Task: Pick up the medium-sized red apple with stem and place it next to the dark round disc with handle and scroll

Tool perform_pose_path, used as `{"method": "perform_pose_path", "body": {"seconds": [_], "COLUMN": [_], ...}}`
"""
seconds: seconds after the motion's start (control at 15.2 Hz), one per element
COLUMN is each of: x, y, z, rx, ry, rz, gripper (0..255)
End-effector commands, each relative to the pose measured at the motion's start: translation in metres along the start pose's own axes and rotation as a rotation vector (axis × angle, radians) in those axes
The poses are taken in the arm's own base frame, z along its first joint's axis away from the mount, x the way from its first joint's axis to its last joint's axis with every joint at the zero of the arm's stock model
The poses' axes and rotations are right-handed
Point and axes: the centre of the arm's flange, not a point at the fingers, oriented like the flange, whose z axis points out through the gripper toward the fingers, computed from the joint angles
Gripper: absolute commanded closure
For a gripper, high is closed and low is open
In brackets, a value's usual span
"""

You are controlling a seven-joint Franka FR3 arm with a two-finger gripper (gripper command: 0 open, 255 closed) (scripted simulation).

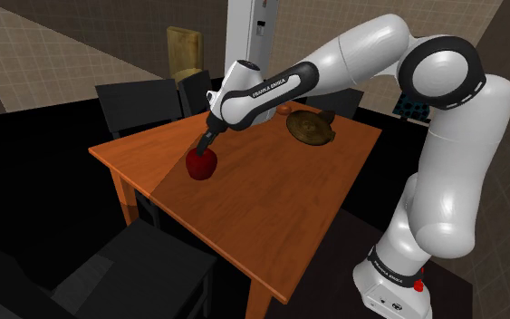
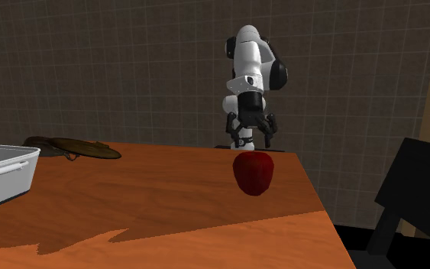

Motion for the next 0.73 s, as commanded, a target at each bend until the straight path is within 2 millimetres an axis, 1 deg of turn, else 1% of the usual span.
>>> {"method": "perform_pose_path", "body": {"seconds": [0.0, 0.59, 0.66], "x": [0.0000, 0.0000, 0.0021], "y": [0.0000, 0.0000, 0.0002], "z": [0.0000, 0.0000, -0.0048], "rx": [0.000, 0.000, 0.000], "ry": [0.000, 0.000, 0.000], "rz": [0.000, 0.000, 0.000], "gripper": [255, 255, 255]}}
